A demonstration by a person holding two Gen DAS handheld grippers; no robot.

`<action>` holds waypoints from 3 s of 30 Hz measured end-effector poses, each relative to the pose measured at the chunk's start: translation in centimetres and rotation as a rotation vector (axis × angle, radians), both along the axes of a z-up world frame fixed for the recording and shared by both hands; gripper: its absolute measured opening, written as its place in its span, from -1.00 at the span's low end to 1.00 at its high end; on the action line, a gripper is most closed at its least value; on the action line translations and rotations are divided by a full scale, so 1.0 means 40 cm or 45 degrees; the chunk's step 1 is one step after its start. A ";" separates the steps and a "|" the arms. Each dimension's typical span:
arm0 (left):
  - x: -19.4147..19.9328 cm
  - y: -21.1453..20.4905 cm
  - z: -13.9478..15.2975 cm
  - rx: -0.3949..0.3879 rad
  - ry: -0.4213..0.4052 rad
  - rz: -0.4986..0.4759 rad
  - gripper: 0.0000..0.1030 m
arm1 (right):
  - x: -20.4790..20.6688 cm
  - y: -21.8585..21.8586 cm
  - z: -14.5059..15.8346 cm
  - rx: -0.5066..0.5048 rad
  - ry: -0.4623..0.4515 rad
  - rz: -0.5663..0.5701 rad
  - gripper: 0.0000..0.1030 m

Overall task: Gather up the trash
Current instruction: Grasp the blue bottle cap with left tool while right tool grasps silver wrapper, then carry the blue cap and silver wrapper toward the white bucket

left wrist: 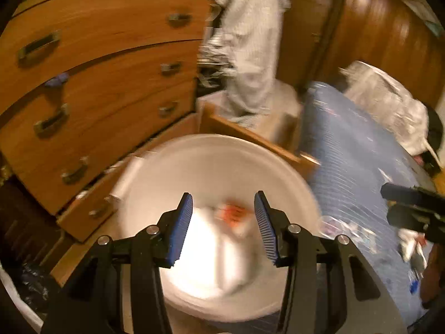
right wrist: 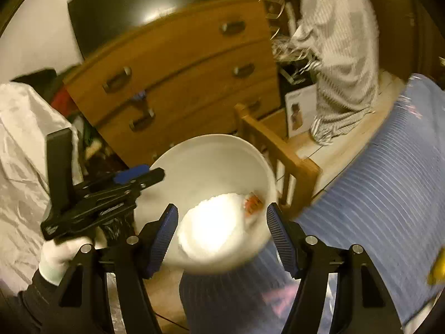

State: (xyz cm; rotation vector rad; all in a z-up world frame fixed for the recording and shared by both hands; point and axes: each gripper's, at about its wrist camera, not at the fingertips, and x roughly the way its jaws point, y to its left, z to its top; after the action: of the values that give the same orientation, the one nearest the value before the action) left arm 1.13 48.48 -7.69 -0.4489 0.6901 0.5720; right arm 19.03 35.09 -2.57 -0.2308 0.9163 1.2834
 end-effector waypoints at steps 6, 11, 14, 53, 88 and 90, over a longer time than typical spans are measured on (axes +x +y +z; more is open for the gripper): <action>0.132 -0.300 -0.092 -0.066 0.015 -0.364 -0.14 | -0.025 -0.477 -0.118 0.017 -0.051 -0.298 0.30; 0.244 -0.565 -0.187 -0.101 0.084 -0.666 -0.14 | -0.032 -0.845 -0.191 -0.059 -0.082 -0.567 0.20; 0.285 -0.724 -0.211 -0.074 0.098 -0.857 -0.13 | -0.044 -1.018 -0.208 -0.055 -0.074 -0.675 0.20; 0.428 -1.119 -0.250 0.000 0.108 -1.170 -0.27 | 0.364 -1.055 -0.287 -0.366 -0.043 -0.371 0.20; 0.200 -1.169 0.122 0.316 -0.434 -0.780 -0.27 | -0.183 -1.439 0.099 0.230 -0.738 -1.254 -0.28; 0.190 -1.176 0.132 0.328 -0.447 -0.768 -0.27 | -0.205 -1.438 0.108 0.232 -0.760 -1.259 -0.28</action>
State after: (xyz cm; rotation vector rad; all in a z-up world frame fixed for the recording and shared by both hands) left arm 8.74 1.44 -2.41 -0.0800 0.3755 0.0029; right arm 10.82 -22.42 1.76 0.0072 0.2920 0.3229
